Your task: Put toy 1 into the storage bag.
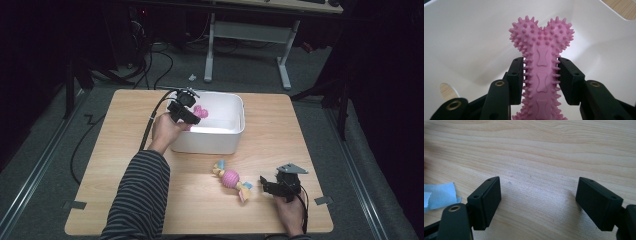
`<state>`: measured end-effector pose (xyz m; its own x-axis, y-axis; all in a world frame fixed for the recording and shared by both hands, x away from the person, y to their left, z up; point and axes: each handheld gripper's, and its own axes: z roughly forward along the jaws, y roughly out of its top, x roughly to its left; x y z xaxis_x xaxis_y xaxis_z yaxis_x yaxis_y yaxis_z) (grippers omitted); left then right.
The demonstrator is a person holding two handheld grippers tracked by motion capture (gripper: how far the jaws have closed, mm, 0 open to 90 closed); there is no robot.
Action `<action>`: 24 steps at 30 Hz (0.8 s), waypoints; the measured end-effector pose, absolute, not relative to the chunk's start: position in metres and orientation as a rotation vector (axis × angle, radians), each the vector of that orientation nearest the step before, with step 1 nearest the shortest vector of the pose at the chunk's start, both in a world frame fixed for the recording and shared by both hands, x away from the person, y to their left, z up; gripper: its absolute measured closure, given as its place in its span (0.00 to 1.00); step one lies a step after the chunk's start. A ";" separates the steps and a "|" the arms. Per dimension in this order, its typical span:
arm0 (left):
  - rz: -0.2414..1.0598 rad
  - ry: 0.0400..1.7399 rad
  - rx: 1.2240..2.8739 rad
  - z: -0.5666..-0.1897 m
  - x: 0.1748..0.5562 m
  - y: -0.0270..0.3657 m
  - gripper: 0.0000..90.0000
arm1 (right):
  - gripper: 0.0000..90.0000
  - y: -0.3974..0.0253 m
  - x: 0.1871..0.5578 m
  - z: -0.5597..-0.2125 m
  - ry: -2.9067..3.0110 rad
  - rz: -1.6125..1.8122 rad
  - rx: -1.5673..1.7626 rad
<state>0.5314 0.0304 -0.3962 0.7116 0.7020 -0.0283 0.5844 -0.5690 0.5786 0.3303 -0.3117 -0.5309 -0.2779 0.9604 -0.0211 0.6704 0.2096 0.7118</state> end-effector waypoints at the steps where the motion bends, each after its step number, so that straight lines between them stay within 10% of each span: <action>1: 0.271 0.976 2.356 -0.397 0.531 0.030 0.64 | 0.23 -0.312 0.330 -0.531 2.024 0.828 1.512; 24: 0.281 0.994 2.339 -0.394 0.526 0.033 0.47 | 0.23 -0.311 0.330 -0.531 2.025 0.829 1.513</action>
